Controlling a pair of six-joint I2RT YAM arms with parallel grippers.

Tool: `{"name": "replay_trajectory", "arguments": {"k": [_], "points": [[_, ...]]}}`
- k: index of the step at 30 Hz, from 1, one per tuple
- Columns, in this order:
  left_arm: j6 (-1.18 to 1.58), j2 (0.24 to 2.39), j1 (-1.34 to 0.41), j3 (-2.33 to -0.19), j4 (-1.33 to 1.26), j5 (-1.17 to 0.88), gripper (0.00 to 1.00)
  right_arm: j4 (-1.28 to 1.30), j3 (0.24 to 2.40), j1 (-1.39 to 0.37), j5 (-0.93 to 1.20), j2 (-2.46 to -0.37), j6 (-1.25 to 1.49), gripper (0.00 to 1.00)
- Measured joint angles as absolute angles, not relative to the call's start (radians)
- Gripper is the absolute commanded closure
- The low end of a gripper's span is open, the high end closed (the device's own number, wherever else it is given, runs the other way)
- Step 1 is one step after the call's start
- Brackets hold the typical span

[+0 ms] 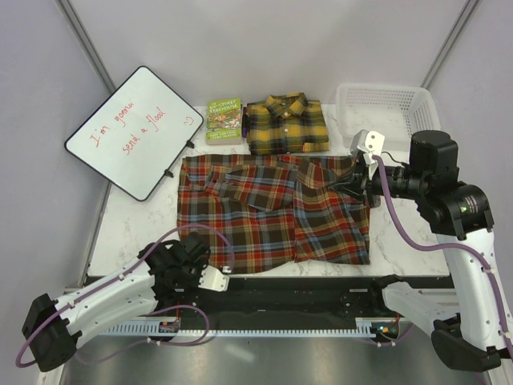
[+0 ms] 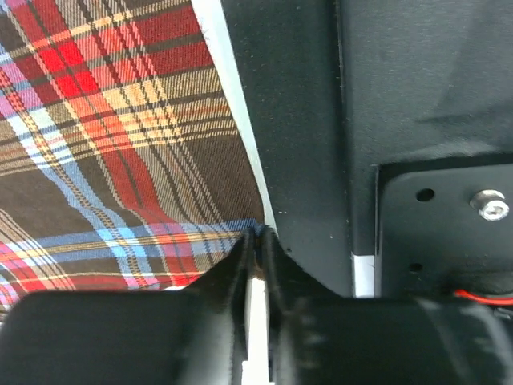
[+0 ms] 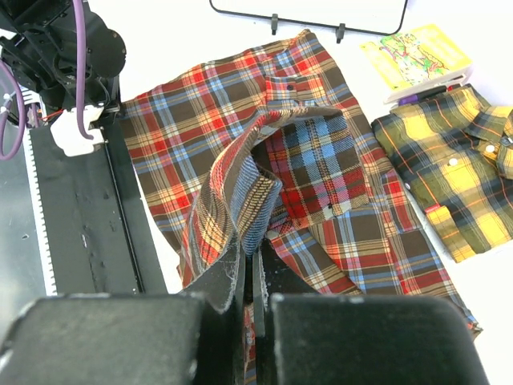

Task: Fold and stack the long sleeve shirts
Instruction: Fold the shirt

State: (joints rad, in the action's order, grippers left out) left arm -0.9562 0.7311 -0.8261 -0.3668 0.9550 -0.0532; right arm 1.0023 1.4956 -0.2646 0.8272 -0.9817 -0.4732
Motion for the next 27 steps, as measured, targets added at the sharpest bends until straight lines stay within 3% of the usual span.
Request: {"name": "replay_trajectory", "arguments": {"k": [27], "points": [[-1.022, 0.735, -0.686, -0.787, 1.087, -0.133, 0.98, 1.014, 1.693, -0.265, 0.725, -1.003, -0.502, 1.00]]}}
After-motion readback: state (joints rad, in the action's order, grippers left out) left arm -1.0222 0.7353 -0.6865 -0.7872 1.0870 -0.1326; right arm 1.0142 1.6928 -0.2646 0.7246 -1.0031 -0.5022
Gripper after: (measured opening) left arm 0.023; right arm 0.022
